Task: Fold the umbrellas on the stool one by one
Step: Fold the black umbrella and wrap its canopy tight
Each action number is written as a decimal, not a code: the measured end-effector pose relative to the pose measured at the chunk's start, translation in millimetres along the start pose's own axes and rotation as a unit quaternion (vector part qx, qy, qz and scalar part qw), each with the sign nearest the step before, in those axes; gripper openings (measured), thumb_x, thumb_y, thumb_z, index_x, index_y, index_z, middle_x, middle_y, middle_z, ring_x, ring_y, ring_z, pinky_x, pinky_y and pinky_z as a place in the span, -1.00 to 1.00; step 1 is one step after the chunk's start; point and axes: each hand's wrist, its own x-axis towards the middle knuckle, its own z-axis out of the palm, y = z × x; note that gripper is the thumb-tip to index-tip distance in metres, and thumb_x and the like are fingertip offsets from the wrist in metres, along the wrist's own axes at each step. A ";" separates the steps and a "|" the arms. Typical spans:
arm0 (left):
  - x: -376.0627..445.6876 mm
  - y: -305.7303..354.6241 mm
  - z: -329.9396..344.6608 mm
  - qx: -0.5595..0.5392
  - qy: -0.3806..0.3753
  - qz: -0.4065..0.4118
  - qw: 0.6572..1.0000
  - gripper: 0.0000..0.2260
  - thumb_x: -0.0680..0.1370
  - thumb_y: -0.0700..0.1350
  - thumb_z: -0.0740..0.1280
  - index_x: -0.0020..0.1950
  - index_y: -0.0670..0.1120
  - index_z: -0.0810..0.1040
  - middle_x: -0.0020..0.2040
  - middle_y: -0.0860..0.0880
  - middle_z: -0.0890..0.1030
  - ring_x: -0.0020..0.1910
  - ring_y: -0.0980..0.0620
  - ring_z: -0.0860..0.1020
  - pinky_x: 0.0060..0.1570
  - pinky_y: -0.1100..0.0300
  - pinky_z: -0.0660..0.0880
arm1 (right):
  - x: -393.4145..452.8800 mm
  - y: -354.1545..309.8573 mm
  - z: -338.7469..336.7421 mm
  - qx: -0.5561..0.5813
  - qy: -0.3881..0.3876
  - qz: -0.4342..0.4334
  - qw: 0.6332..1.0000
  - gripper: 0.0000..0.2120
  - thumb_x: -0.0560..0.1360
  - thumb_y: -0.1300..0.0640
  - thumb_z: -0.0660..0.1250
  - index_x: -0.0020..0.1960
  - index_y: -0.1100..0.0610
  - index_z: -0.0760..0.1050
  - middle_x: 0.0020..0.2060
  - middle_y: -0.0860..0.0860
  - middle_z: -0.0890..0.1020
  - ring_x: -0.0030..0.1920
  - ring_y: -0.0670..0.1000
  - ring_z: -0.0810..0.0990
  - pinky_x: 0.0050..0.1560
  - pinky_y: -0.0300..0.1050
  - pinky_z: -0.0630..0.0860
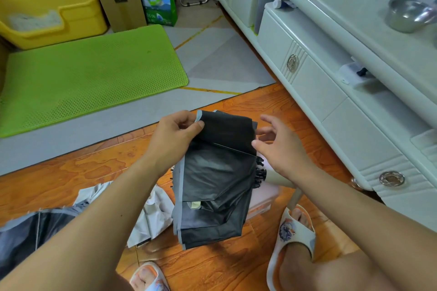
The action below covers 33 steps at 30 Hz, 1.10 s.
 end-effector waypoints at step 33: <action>0.6 -1.5 -4.1 -0.022 0.005 0.003 1.000 -0.87 0.59 -0.13 0.41 -0.13 0.02 0.69 -0.12 -0.04 0.67 -0.12 0.02 0.58 0.03 0.02 0.51 | 1.3 -19.2 -8.9 -0.044 0.006 -0.064 0.997 -0.85 0.50 0.10 0.50 0.02 -0.10 0.64 -0.15 -0.14 0.58 -0.14 -0.18 0.52 -0.18 -0.41 0.37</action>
